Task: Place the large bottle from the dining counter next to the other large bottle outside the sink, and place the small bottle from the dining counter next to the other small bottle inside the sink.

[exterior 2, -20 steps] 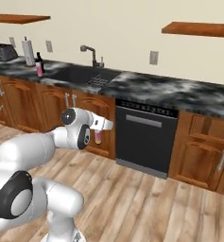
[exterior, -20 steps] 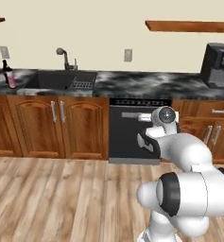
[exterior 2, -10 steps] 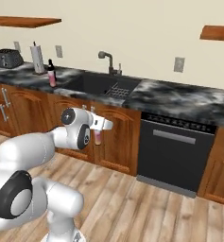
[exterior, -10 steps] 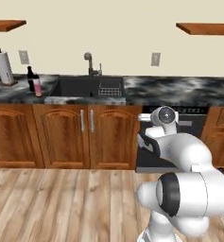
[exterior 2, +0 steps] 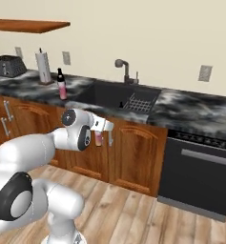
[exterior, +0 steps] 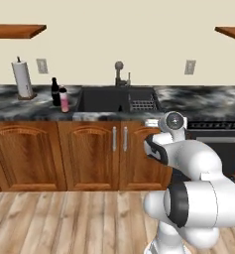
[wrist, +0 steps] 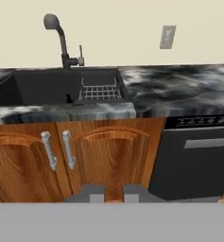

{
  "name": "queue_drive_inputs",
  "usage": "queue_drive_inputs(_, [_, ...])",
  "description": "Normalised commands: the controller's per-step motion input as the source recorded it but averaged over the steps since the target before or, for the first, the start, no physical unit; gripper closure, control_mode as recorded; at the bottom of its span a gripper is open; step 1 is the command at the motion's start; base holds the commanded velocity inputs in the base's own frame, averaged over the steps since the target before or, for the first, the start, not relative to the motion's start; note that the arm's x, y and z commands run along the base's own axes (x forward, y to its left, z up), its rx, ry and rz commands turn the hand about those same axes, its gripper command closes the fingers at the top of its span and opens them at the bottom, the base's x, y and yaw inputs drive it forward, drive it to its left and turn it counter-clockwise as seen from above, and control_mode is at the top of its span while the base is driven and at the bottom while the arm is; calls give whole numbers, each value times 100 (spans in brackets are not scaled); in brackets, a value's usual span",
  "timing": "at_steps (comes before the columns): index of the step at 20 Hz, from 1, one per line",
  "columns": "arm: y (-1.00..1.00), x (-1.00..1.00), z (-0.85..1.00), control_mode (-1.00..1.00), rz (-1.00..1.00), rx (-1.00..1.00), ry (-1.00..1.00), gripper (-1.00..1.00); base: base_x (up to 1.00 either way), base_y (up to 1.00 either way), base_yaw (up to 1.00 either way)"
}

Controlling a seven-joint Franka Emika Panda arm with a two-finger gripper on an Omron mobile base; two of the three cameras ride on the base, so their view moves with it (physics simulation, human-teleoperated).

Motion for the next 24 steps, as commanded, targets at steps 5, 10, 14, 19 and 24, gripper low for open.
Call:
queue_drive_inputs(5, [0, 0, 0, 100, 0, 0, 0, 100, 73, 60, -7])
queue_drive_inputs(10, [0, 0, 0, 100, 0, 0, 0, 100, 68, 54, -7])
queue_drive_inputs(14, [0, 0, 0, 100, 0, 0, 0, 100, 64, 46, -7])
queue_drive_inputs(19, [0, 0, 0, 100, 0, 0, 0, 100, 61, 30, -6])
queue_drive_inputs(24, [0, 0, 0, 100, 0, 0, 0, 100, 52, 1, -2])
